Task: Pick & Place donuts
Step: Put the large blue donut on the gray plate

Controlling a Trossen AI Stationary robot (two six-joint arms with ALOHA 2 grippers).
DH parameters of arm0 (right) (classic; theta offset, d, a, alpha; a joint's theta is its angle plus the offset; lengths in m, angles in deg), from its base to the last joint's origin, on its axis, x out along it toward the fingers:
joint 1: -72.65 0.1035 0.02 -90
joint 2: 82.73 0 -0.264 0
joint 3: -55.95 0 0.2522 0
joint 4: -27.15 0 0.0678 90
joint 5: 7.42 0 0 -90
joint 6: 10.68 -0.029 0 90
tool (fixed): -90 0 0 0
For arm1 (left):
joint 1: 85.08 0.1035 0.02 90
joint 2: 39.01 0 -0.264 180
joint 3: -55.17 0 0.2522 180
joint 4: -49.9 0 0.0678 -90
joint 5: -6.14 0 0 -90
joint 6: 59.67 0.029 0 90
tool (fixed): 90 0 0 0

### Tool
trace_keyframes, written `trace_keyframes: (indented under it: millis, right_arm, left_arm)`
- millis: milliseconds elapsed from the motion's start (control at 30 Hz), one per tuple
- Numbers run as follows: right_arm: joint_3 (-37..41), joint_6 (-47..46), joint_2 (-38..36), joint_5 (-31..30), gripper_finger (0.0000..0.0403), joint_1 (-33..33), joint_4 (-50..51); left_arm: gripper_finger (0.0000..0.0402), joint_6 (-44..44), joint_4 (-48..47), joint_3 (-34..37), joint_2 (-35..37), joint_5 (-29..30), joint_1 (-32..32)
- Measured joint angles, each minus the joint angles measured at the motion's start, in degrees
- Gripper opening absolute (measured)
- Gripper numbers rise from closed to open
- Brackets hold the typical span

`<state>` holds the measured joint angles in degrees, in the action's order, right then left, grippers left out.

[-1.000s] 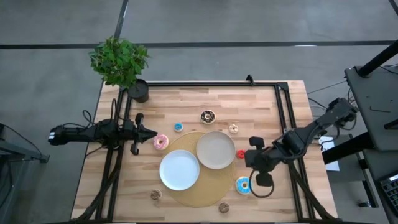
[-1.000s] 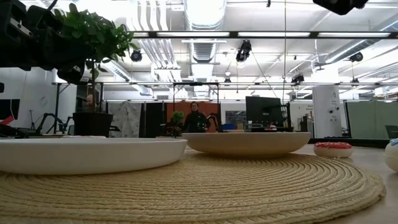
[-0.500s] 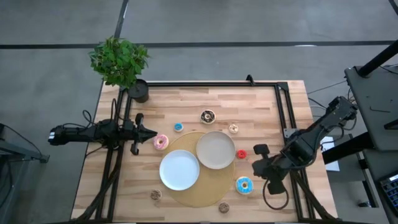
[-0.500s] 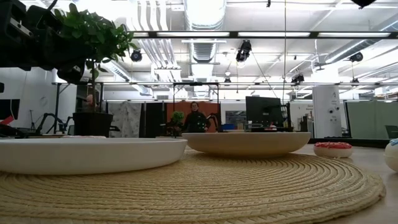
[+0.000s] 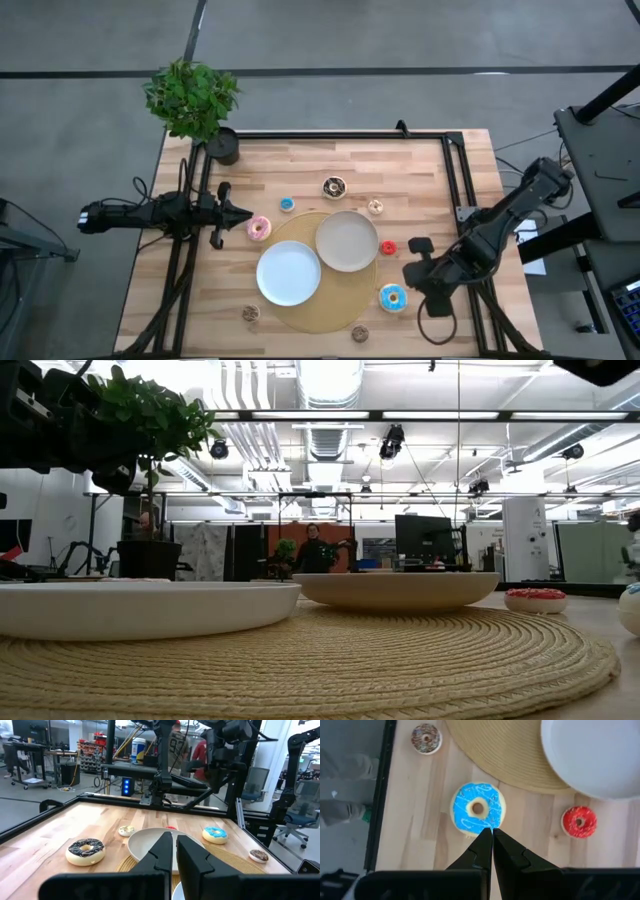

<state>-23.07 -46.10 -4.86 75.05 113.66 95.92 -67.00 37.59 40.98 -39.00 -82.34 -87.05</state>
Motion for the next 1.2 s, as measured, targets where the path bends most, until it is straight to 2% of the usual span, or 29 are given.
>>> trace_keyframes:
  millis: [400,700,900,1200]
  right_arm:
    - [0.0,-13.2,6.2,-0.1,0.0009,-0.4,-4.2]
    - [0.0,-17.9,9.5,0.8,0.0015,-1.1,-4.4]
    - [0.1,-18.9,10.0,2.2,0.0054,-2.0,-4.4]
    - [1.3,-24.9,10.4,3.5,0.0149,-3.3,-4.8]
  left_arm:
    - [0.0,0.0,0.0,0.0,0.0,0.0,0.0]
    - [0.0,0.0,0.0,0.0,0.0,0.0,0.0]
    - [0.0,0.0,0.0,0.0,0.0,0.0,0.0]
    - [0.0,0.0,0.0,0.0,0.0,0.0,0.0]
